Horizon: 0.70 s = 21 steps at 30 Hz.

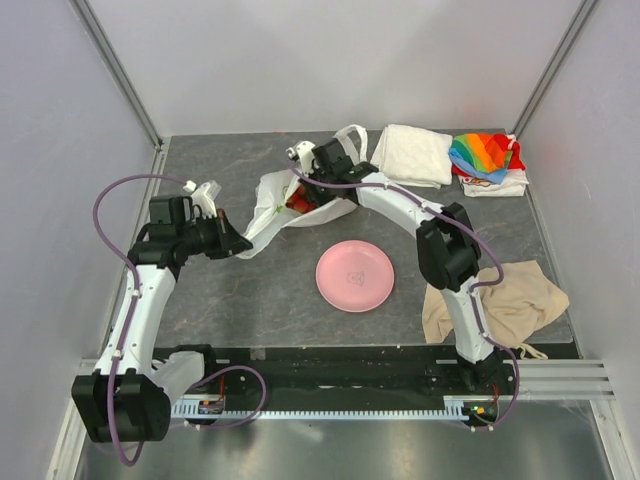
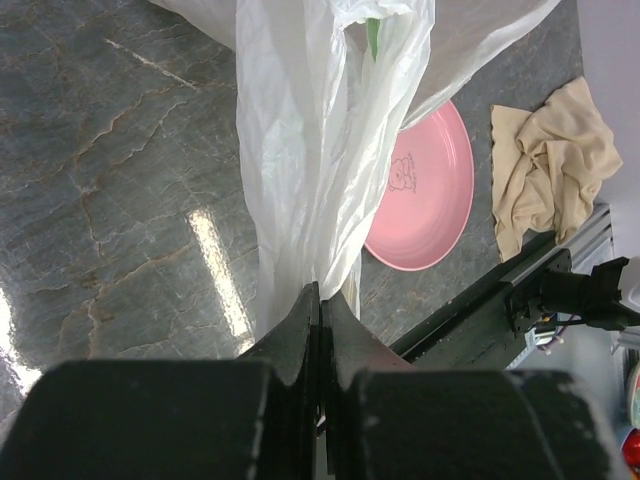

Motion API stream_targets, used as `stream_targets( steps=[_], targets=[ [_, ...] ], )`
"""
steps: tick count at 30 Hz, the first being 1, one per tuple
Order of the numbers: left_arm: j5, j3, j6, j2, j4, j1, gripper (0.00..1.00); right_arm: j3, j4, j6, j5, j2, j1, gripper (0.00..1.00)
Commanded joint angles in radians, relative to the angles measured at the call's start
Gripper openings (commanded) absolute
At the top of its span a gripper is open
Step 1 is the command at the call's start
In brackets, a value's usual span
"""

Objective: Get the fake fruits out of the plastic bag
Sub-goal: Take out the fake fruit from the plastic bag.

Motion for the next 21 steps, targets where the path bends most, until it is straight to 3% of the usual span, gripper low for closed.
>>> stream_targets(
  steps=[1,9,17,21],
  targets=[
    [-0.005,0.029,0.023,0.009,0.019,0.003,0.02,0.023,0.005,-0.011,-0.069,-0.174,-0.002,0.00],
    [0.030,0.072,-0.056,0.045,0.115,0.003,0.02,0.072,-0.118,-0.013,-0.201,-0.295,-0.002,0.00],
    [0.016,0.276,-0.113,0.190,0.163,0.003,0.02,0.104,-0.299,-0.111,-0.164,-0.409,-0.002,0.00],
    [0.021,0.351,-0.122,0.255,0.171,0.003,0.02,0.102,-0.320,-0.125,-0.229,-0.510,-0.001,0.00]
  ],
)
